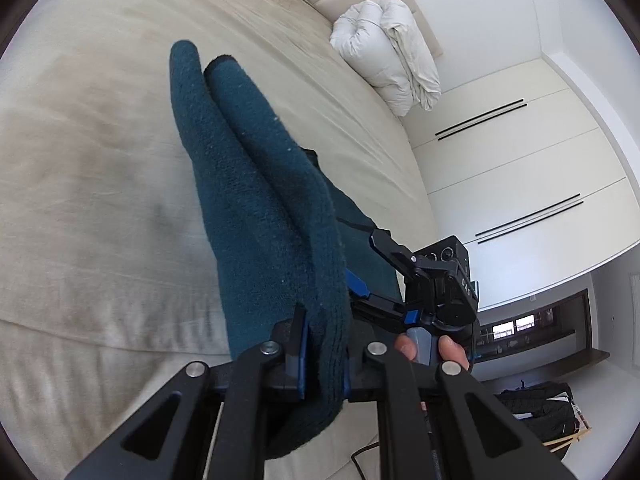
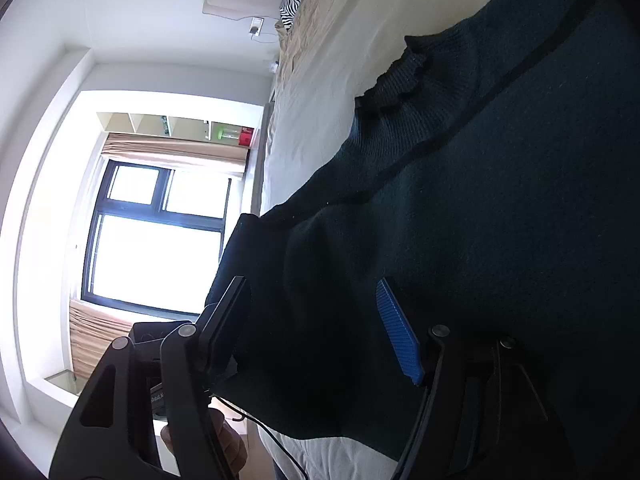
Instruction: Fold small clothes
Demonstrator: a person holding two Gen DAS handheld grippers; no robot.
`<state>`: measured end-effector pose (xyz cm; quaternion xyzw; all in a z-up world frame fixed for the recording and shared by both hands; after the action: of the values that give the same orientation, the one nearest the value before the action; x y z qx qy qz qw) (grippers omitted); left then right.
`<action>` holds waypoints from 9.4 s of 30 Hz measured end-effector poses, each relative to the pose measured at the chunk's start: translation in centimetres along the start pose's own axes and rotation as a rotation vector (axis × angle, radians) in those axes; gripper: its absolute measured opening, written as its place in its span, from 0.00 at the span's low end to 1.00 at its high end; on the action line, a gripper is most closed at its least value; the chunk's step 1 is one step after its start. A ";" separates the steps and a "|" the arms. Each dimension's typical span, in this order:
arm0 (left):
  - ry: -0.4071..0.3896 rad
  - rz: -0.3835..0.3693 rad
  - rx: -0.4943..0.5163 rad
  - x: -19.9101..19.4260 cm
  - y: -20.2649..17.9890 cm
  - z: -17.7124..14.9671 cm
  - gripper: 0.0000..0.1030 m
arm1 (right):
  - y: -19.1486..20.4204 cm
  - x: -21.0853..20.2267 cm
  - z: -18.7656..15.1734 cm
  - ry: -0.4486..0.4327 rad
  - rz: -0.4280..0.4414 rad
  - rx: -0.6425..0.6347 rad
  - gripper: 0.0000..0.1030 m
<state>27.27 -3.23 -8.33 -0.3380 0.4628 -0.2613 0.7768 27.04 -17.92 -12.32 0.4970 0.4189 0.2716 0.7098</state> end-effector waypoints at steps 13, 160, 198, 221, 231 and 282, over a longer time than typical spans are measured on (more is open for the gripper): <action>0.167 -0.076 0.097 13.9 -5.3 -4.7 0.37 | -4.6 -8.7 5.5 -0.071 0.031 0.090 0.68; 0.179 0.107 0.373 16.3 -11.6 -11.2 0.61 | -13.4 -25.4 4.8 -0.283 -0.508 -0.106 0.37; 0.103 0.243 0.465 25.7 -9.4 0.2 0.46 | -11.9 -16.8 11.2 -0.176 -0.170 -0.078 0.30; -0.056 0.201 0.302 16.9 -6.7 2.5 0.73 | -10.5 -25.0 11.8 -0.328 -0.337 -0.143 0.66; 0.123 0.183 0.140 20.1 -3.6 0.5 0.73 | -12.8 -16.8 13.5 -0.074 -0.410 -0.124 0.66; 0.019 0.388 0.228 -2.1 6.6 -13.3 0.82 | -6.7 -5.1 -13.9 -0.004 -0.490 -0.375 0.44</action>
<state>15.04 -1.29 -16.84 -0.1501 0.4939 -0.1605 0.8413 12.25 -17.79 -19.12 0.2418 0.4674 0.1638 0.8344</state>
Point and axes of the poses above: each gripper's, at about its wrist camera, not at the fingertips, and x roughly the way its jaws point, y to its left, z to its top, the point moved 9 cm from there along x, roughly the way its jaws point, and after that the axes turned 3 degrees about -y, right-handed, at the moved point
